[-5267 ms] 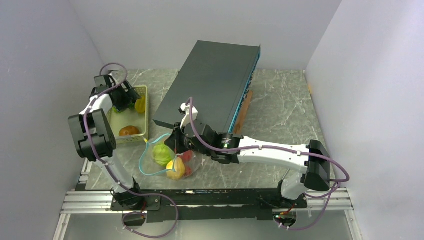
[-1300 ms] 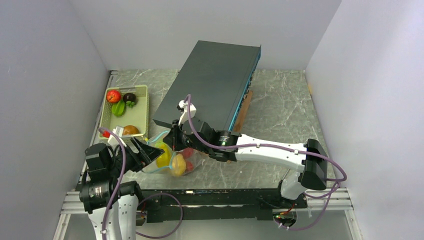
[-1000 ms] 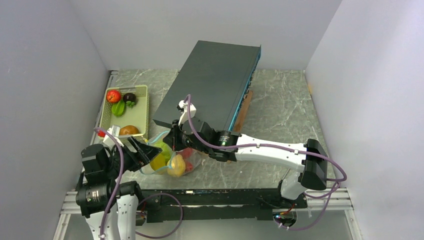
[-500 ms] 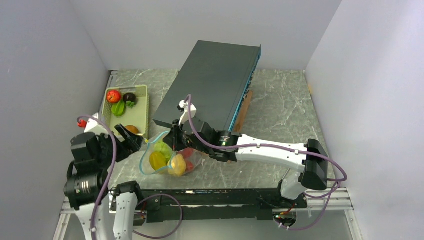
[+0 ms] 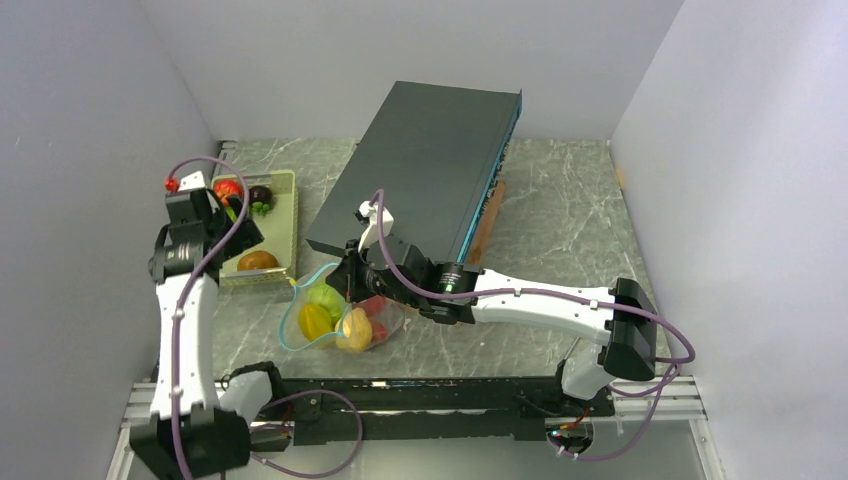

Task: Place the food in the zip-top bag and seal the zipper
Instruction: Pick up the fake fruit from the bin.

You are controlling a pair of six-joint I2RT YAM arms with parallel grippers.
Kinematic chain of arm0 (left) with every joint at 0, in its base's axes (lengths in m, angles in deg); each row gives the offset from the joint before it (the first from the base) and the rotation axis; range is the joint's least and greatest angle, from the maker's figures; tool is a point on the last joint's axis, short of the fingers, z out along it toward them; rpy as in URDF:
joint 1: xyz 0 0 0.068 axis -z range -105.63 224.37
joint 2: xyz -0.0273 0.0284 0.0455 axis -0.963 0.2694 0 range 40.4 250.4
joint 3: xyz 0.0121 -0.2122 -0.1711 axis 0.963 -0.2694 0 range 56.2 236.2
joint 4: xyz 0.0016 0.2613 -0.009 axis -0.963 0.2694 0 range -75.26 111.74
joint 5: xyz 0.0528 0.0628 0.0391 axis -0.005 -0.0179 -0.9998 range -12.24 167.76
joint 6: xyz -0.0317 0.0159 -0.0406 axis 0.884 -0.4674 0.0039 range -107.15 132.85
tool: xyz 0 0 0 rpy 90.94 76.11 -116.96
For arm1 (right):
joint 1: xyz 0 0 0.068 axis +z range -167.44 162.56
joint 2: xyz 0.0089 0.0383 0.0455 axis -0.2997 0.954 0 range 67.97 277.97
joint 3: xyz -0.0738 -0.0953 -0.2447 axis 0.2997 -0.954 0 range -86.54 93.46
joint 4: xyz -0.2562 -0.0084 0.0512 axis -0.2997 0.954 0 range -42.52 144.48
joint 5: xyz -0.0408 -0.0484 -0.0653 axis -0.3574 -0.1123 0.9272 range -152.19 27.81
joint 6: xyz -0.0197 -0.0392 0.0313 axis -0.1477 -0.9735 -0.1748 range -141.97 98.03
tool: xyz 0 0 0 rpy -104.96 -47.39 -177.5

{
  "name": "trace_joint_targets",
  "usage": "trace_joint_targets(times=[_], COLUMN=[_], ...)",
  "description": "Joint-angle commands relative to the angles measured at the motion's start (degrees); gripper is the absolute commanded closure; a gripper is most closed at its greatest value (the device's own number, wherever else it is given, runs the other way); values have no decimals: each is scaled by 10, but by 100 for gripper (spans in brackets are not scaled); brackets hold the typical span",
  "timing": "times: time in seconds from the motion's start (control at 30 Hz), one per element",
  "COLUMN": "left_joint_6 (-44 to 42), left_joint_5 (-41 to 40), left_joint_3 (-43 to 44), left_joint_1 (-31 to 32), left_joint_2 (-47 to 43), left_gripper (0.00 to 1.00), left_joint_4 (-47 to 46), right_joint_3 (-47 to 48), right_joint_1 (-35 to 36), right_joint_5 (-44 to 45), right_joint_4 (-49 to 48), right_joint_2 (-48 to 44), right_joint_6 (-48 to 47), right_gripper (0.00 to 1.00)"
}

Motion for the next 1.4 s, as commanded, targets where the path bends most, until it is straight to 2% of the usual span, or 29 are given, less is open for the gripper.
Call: trace_joint_targets(times=[0.0,0.13,0.3,0.43,0.77,0.97,1.2,1.37], left_joint_6=[-49,-71,-91,-118,-216,-243,-261,-262], left_joint_5=[-60,-91,-97,-116,-231,-264,-256,-254], left_joint_3=[-13,10,93,155,235,256,274,275], left_joint_1=[0,-3,-19,-15,30,34,33,34], left_joint_2=[86,197,367,448,564,615,640,652], left_gripper=[13,12,16,20,25,26,26,40], left_joint_4=[-149,-209,-207,-204,-219,-220,-225,-220], right_joint_3=[-13,-9,1,-1,1,-3,-3,-4], right_joint_1=[-38,-39,-46,-48,-49,-48,-48,-49], right_joint_5=[38,38,26,22,18,21,12,13], right_joint_4=[16,18,23,19,23,22,22,23], right_joint_2=[-6,0,10,10,11,6,8,4], right_joint_6=[4,2,5,8,7,7,11,10], right_gripper=[100,100,100,100,100,100,100,100])
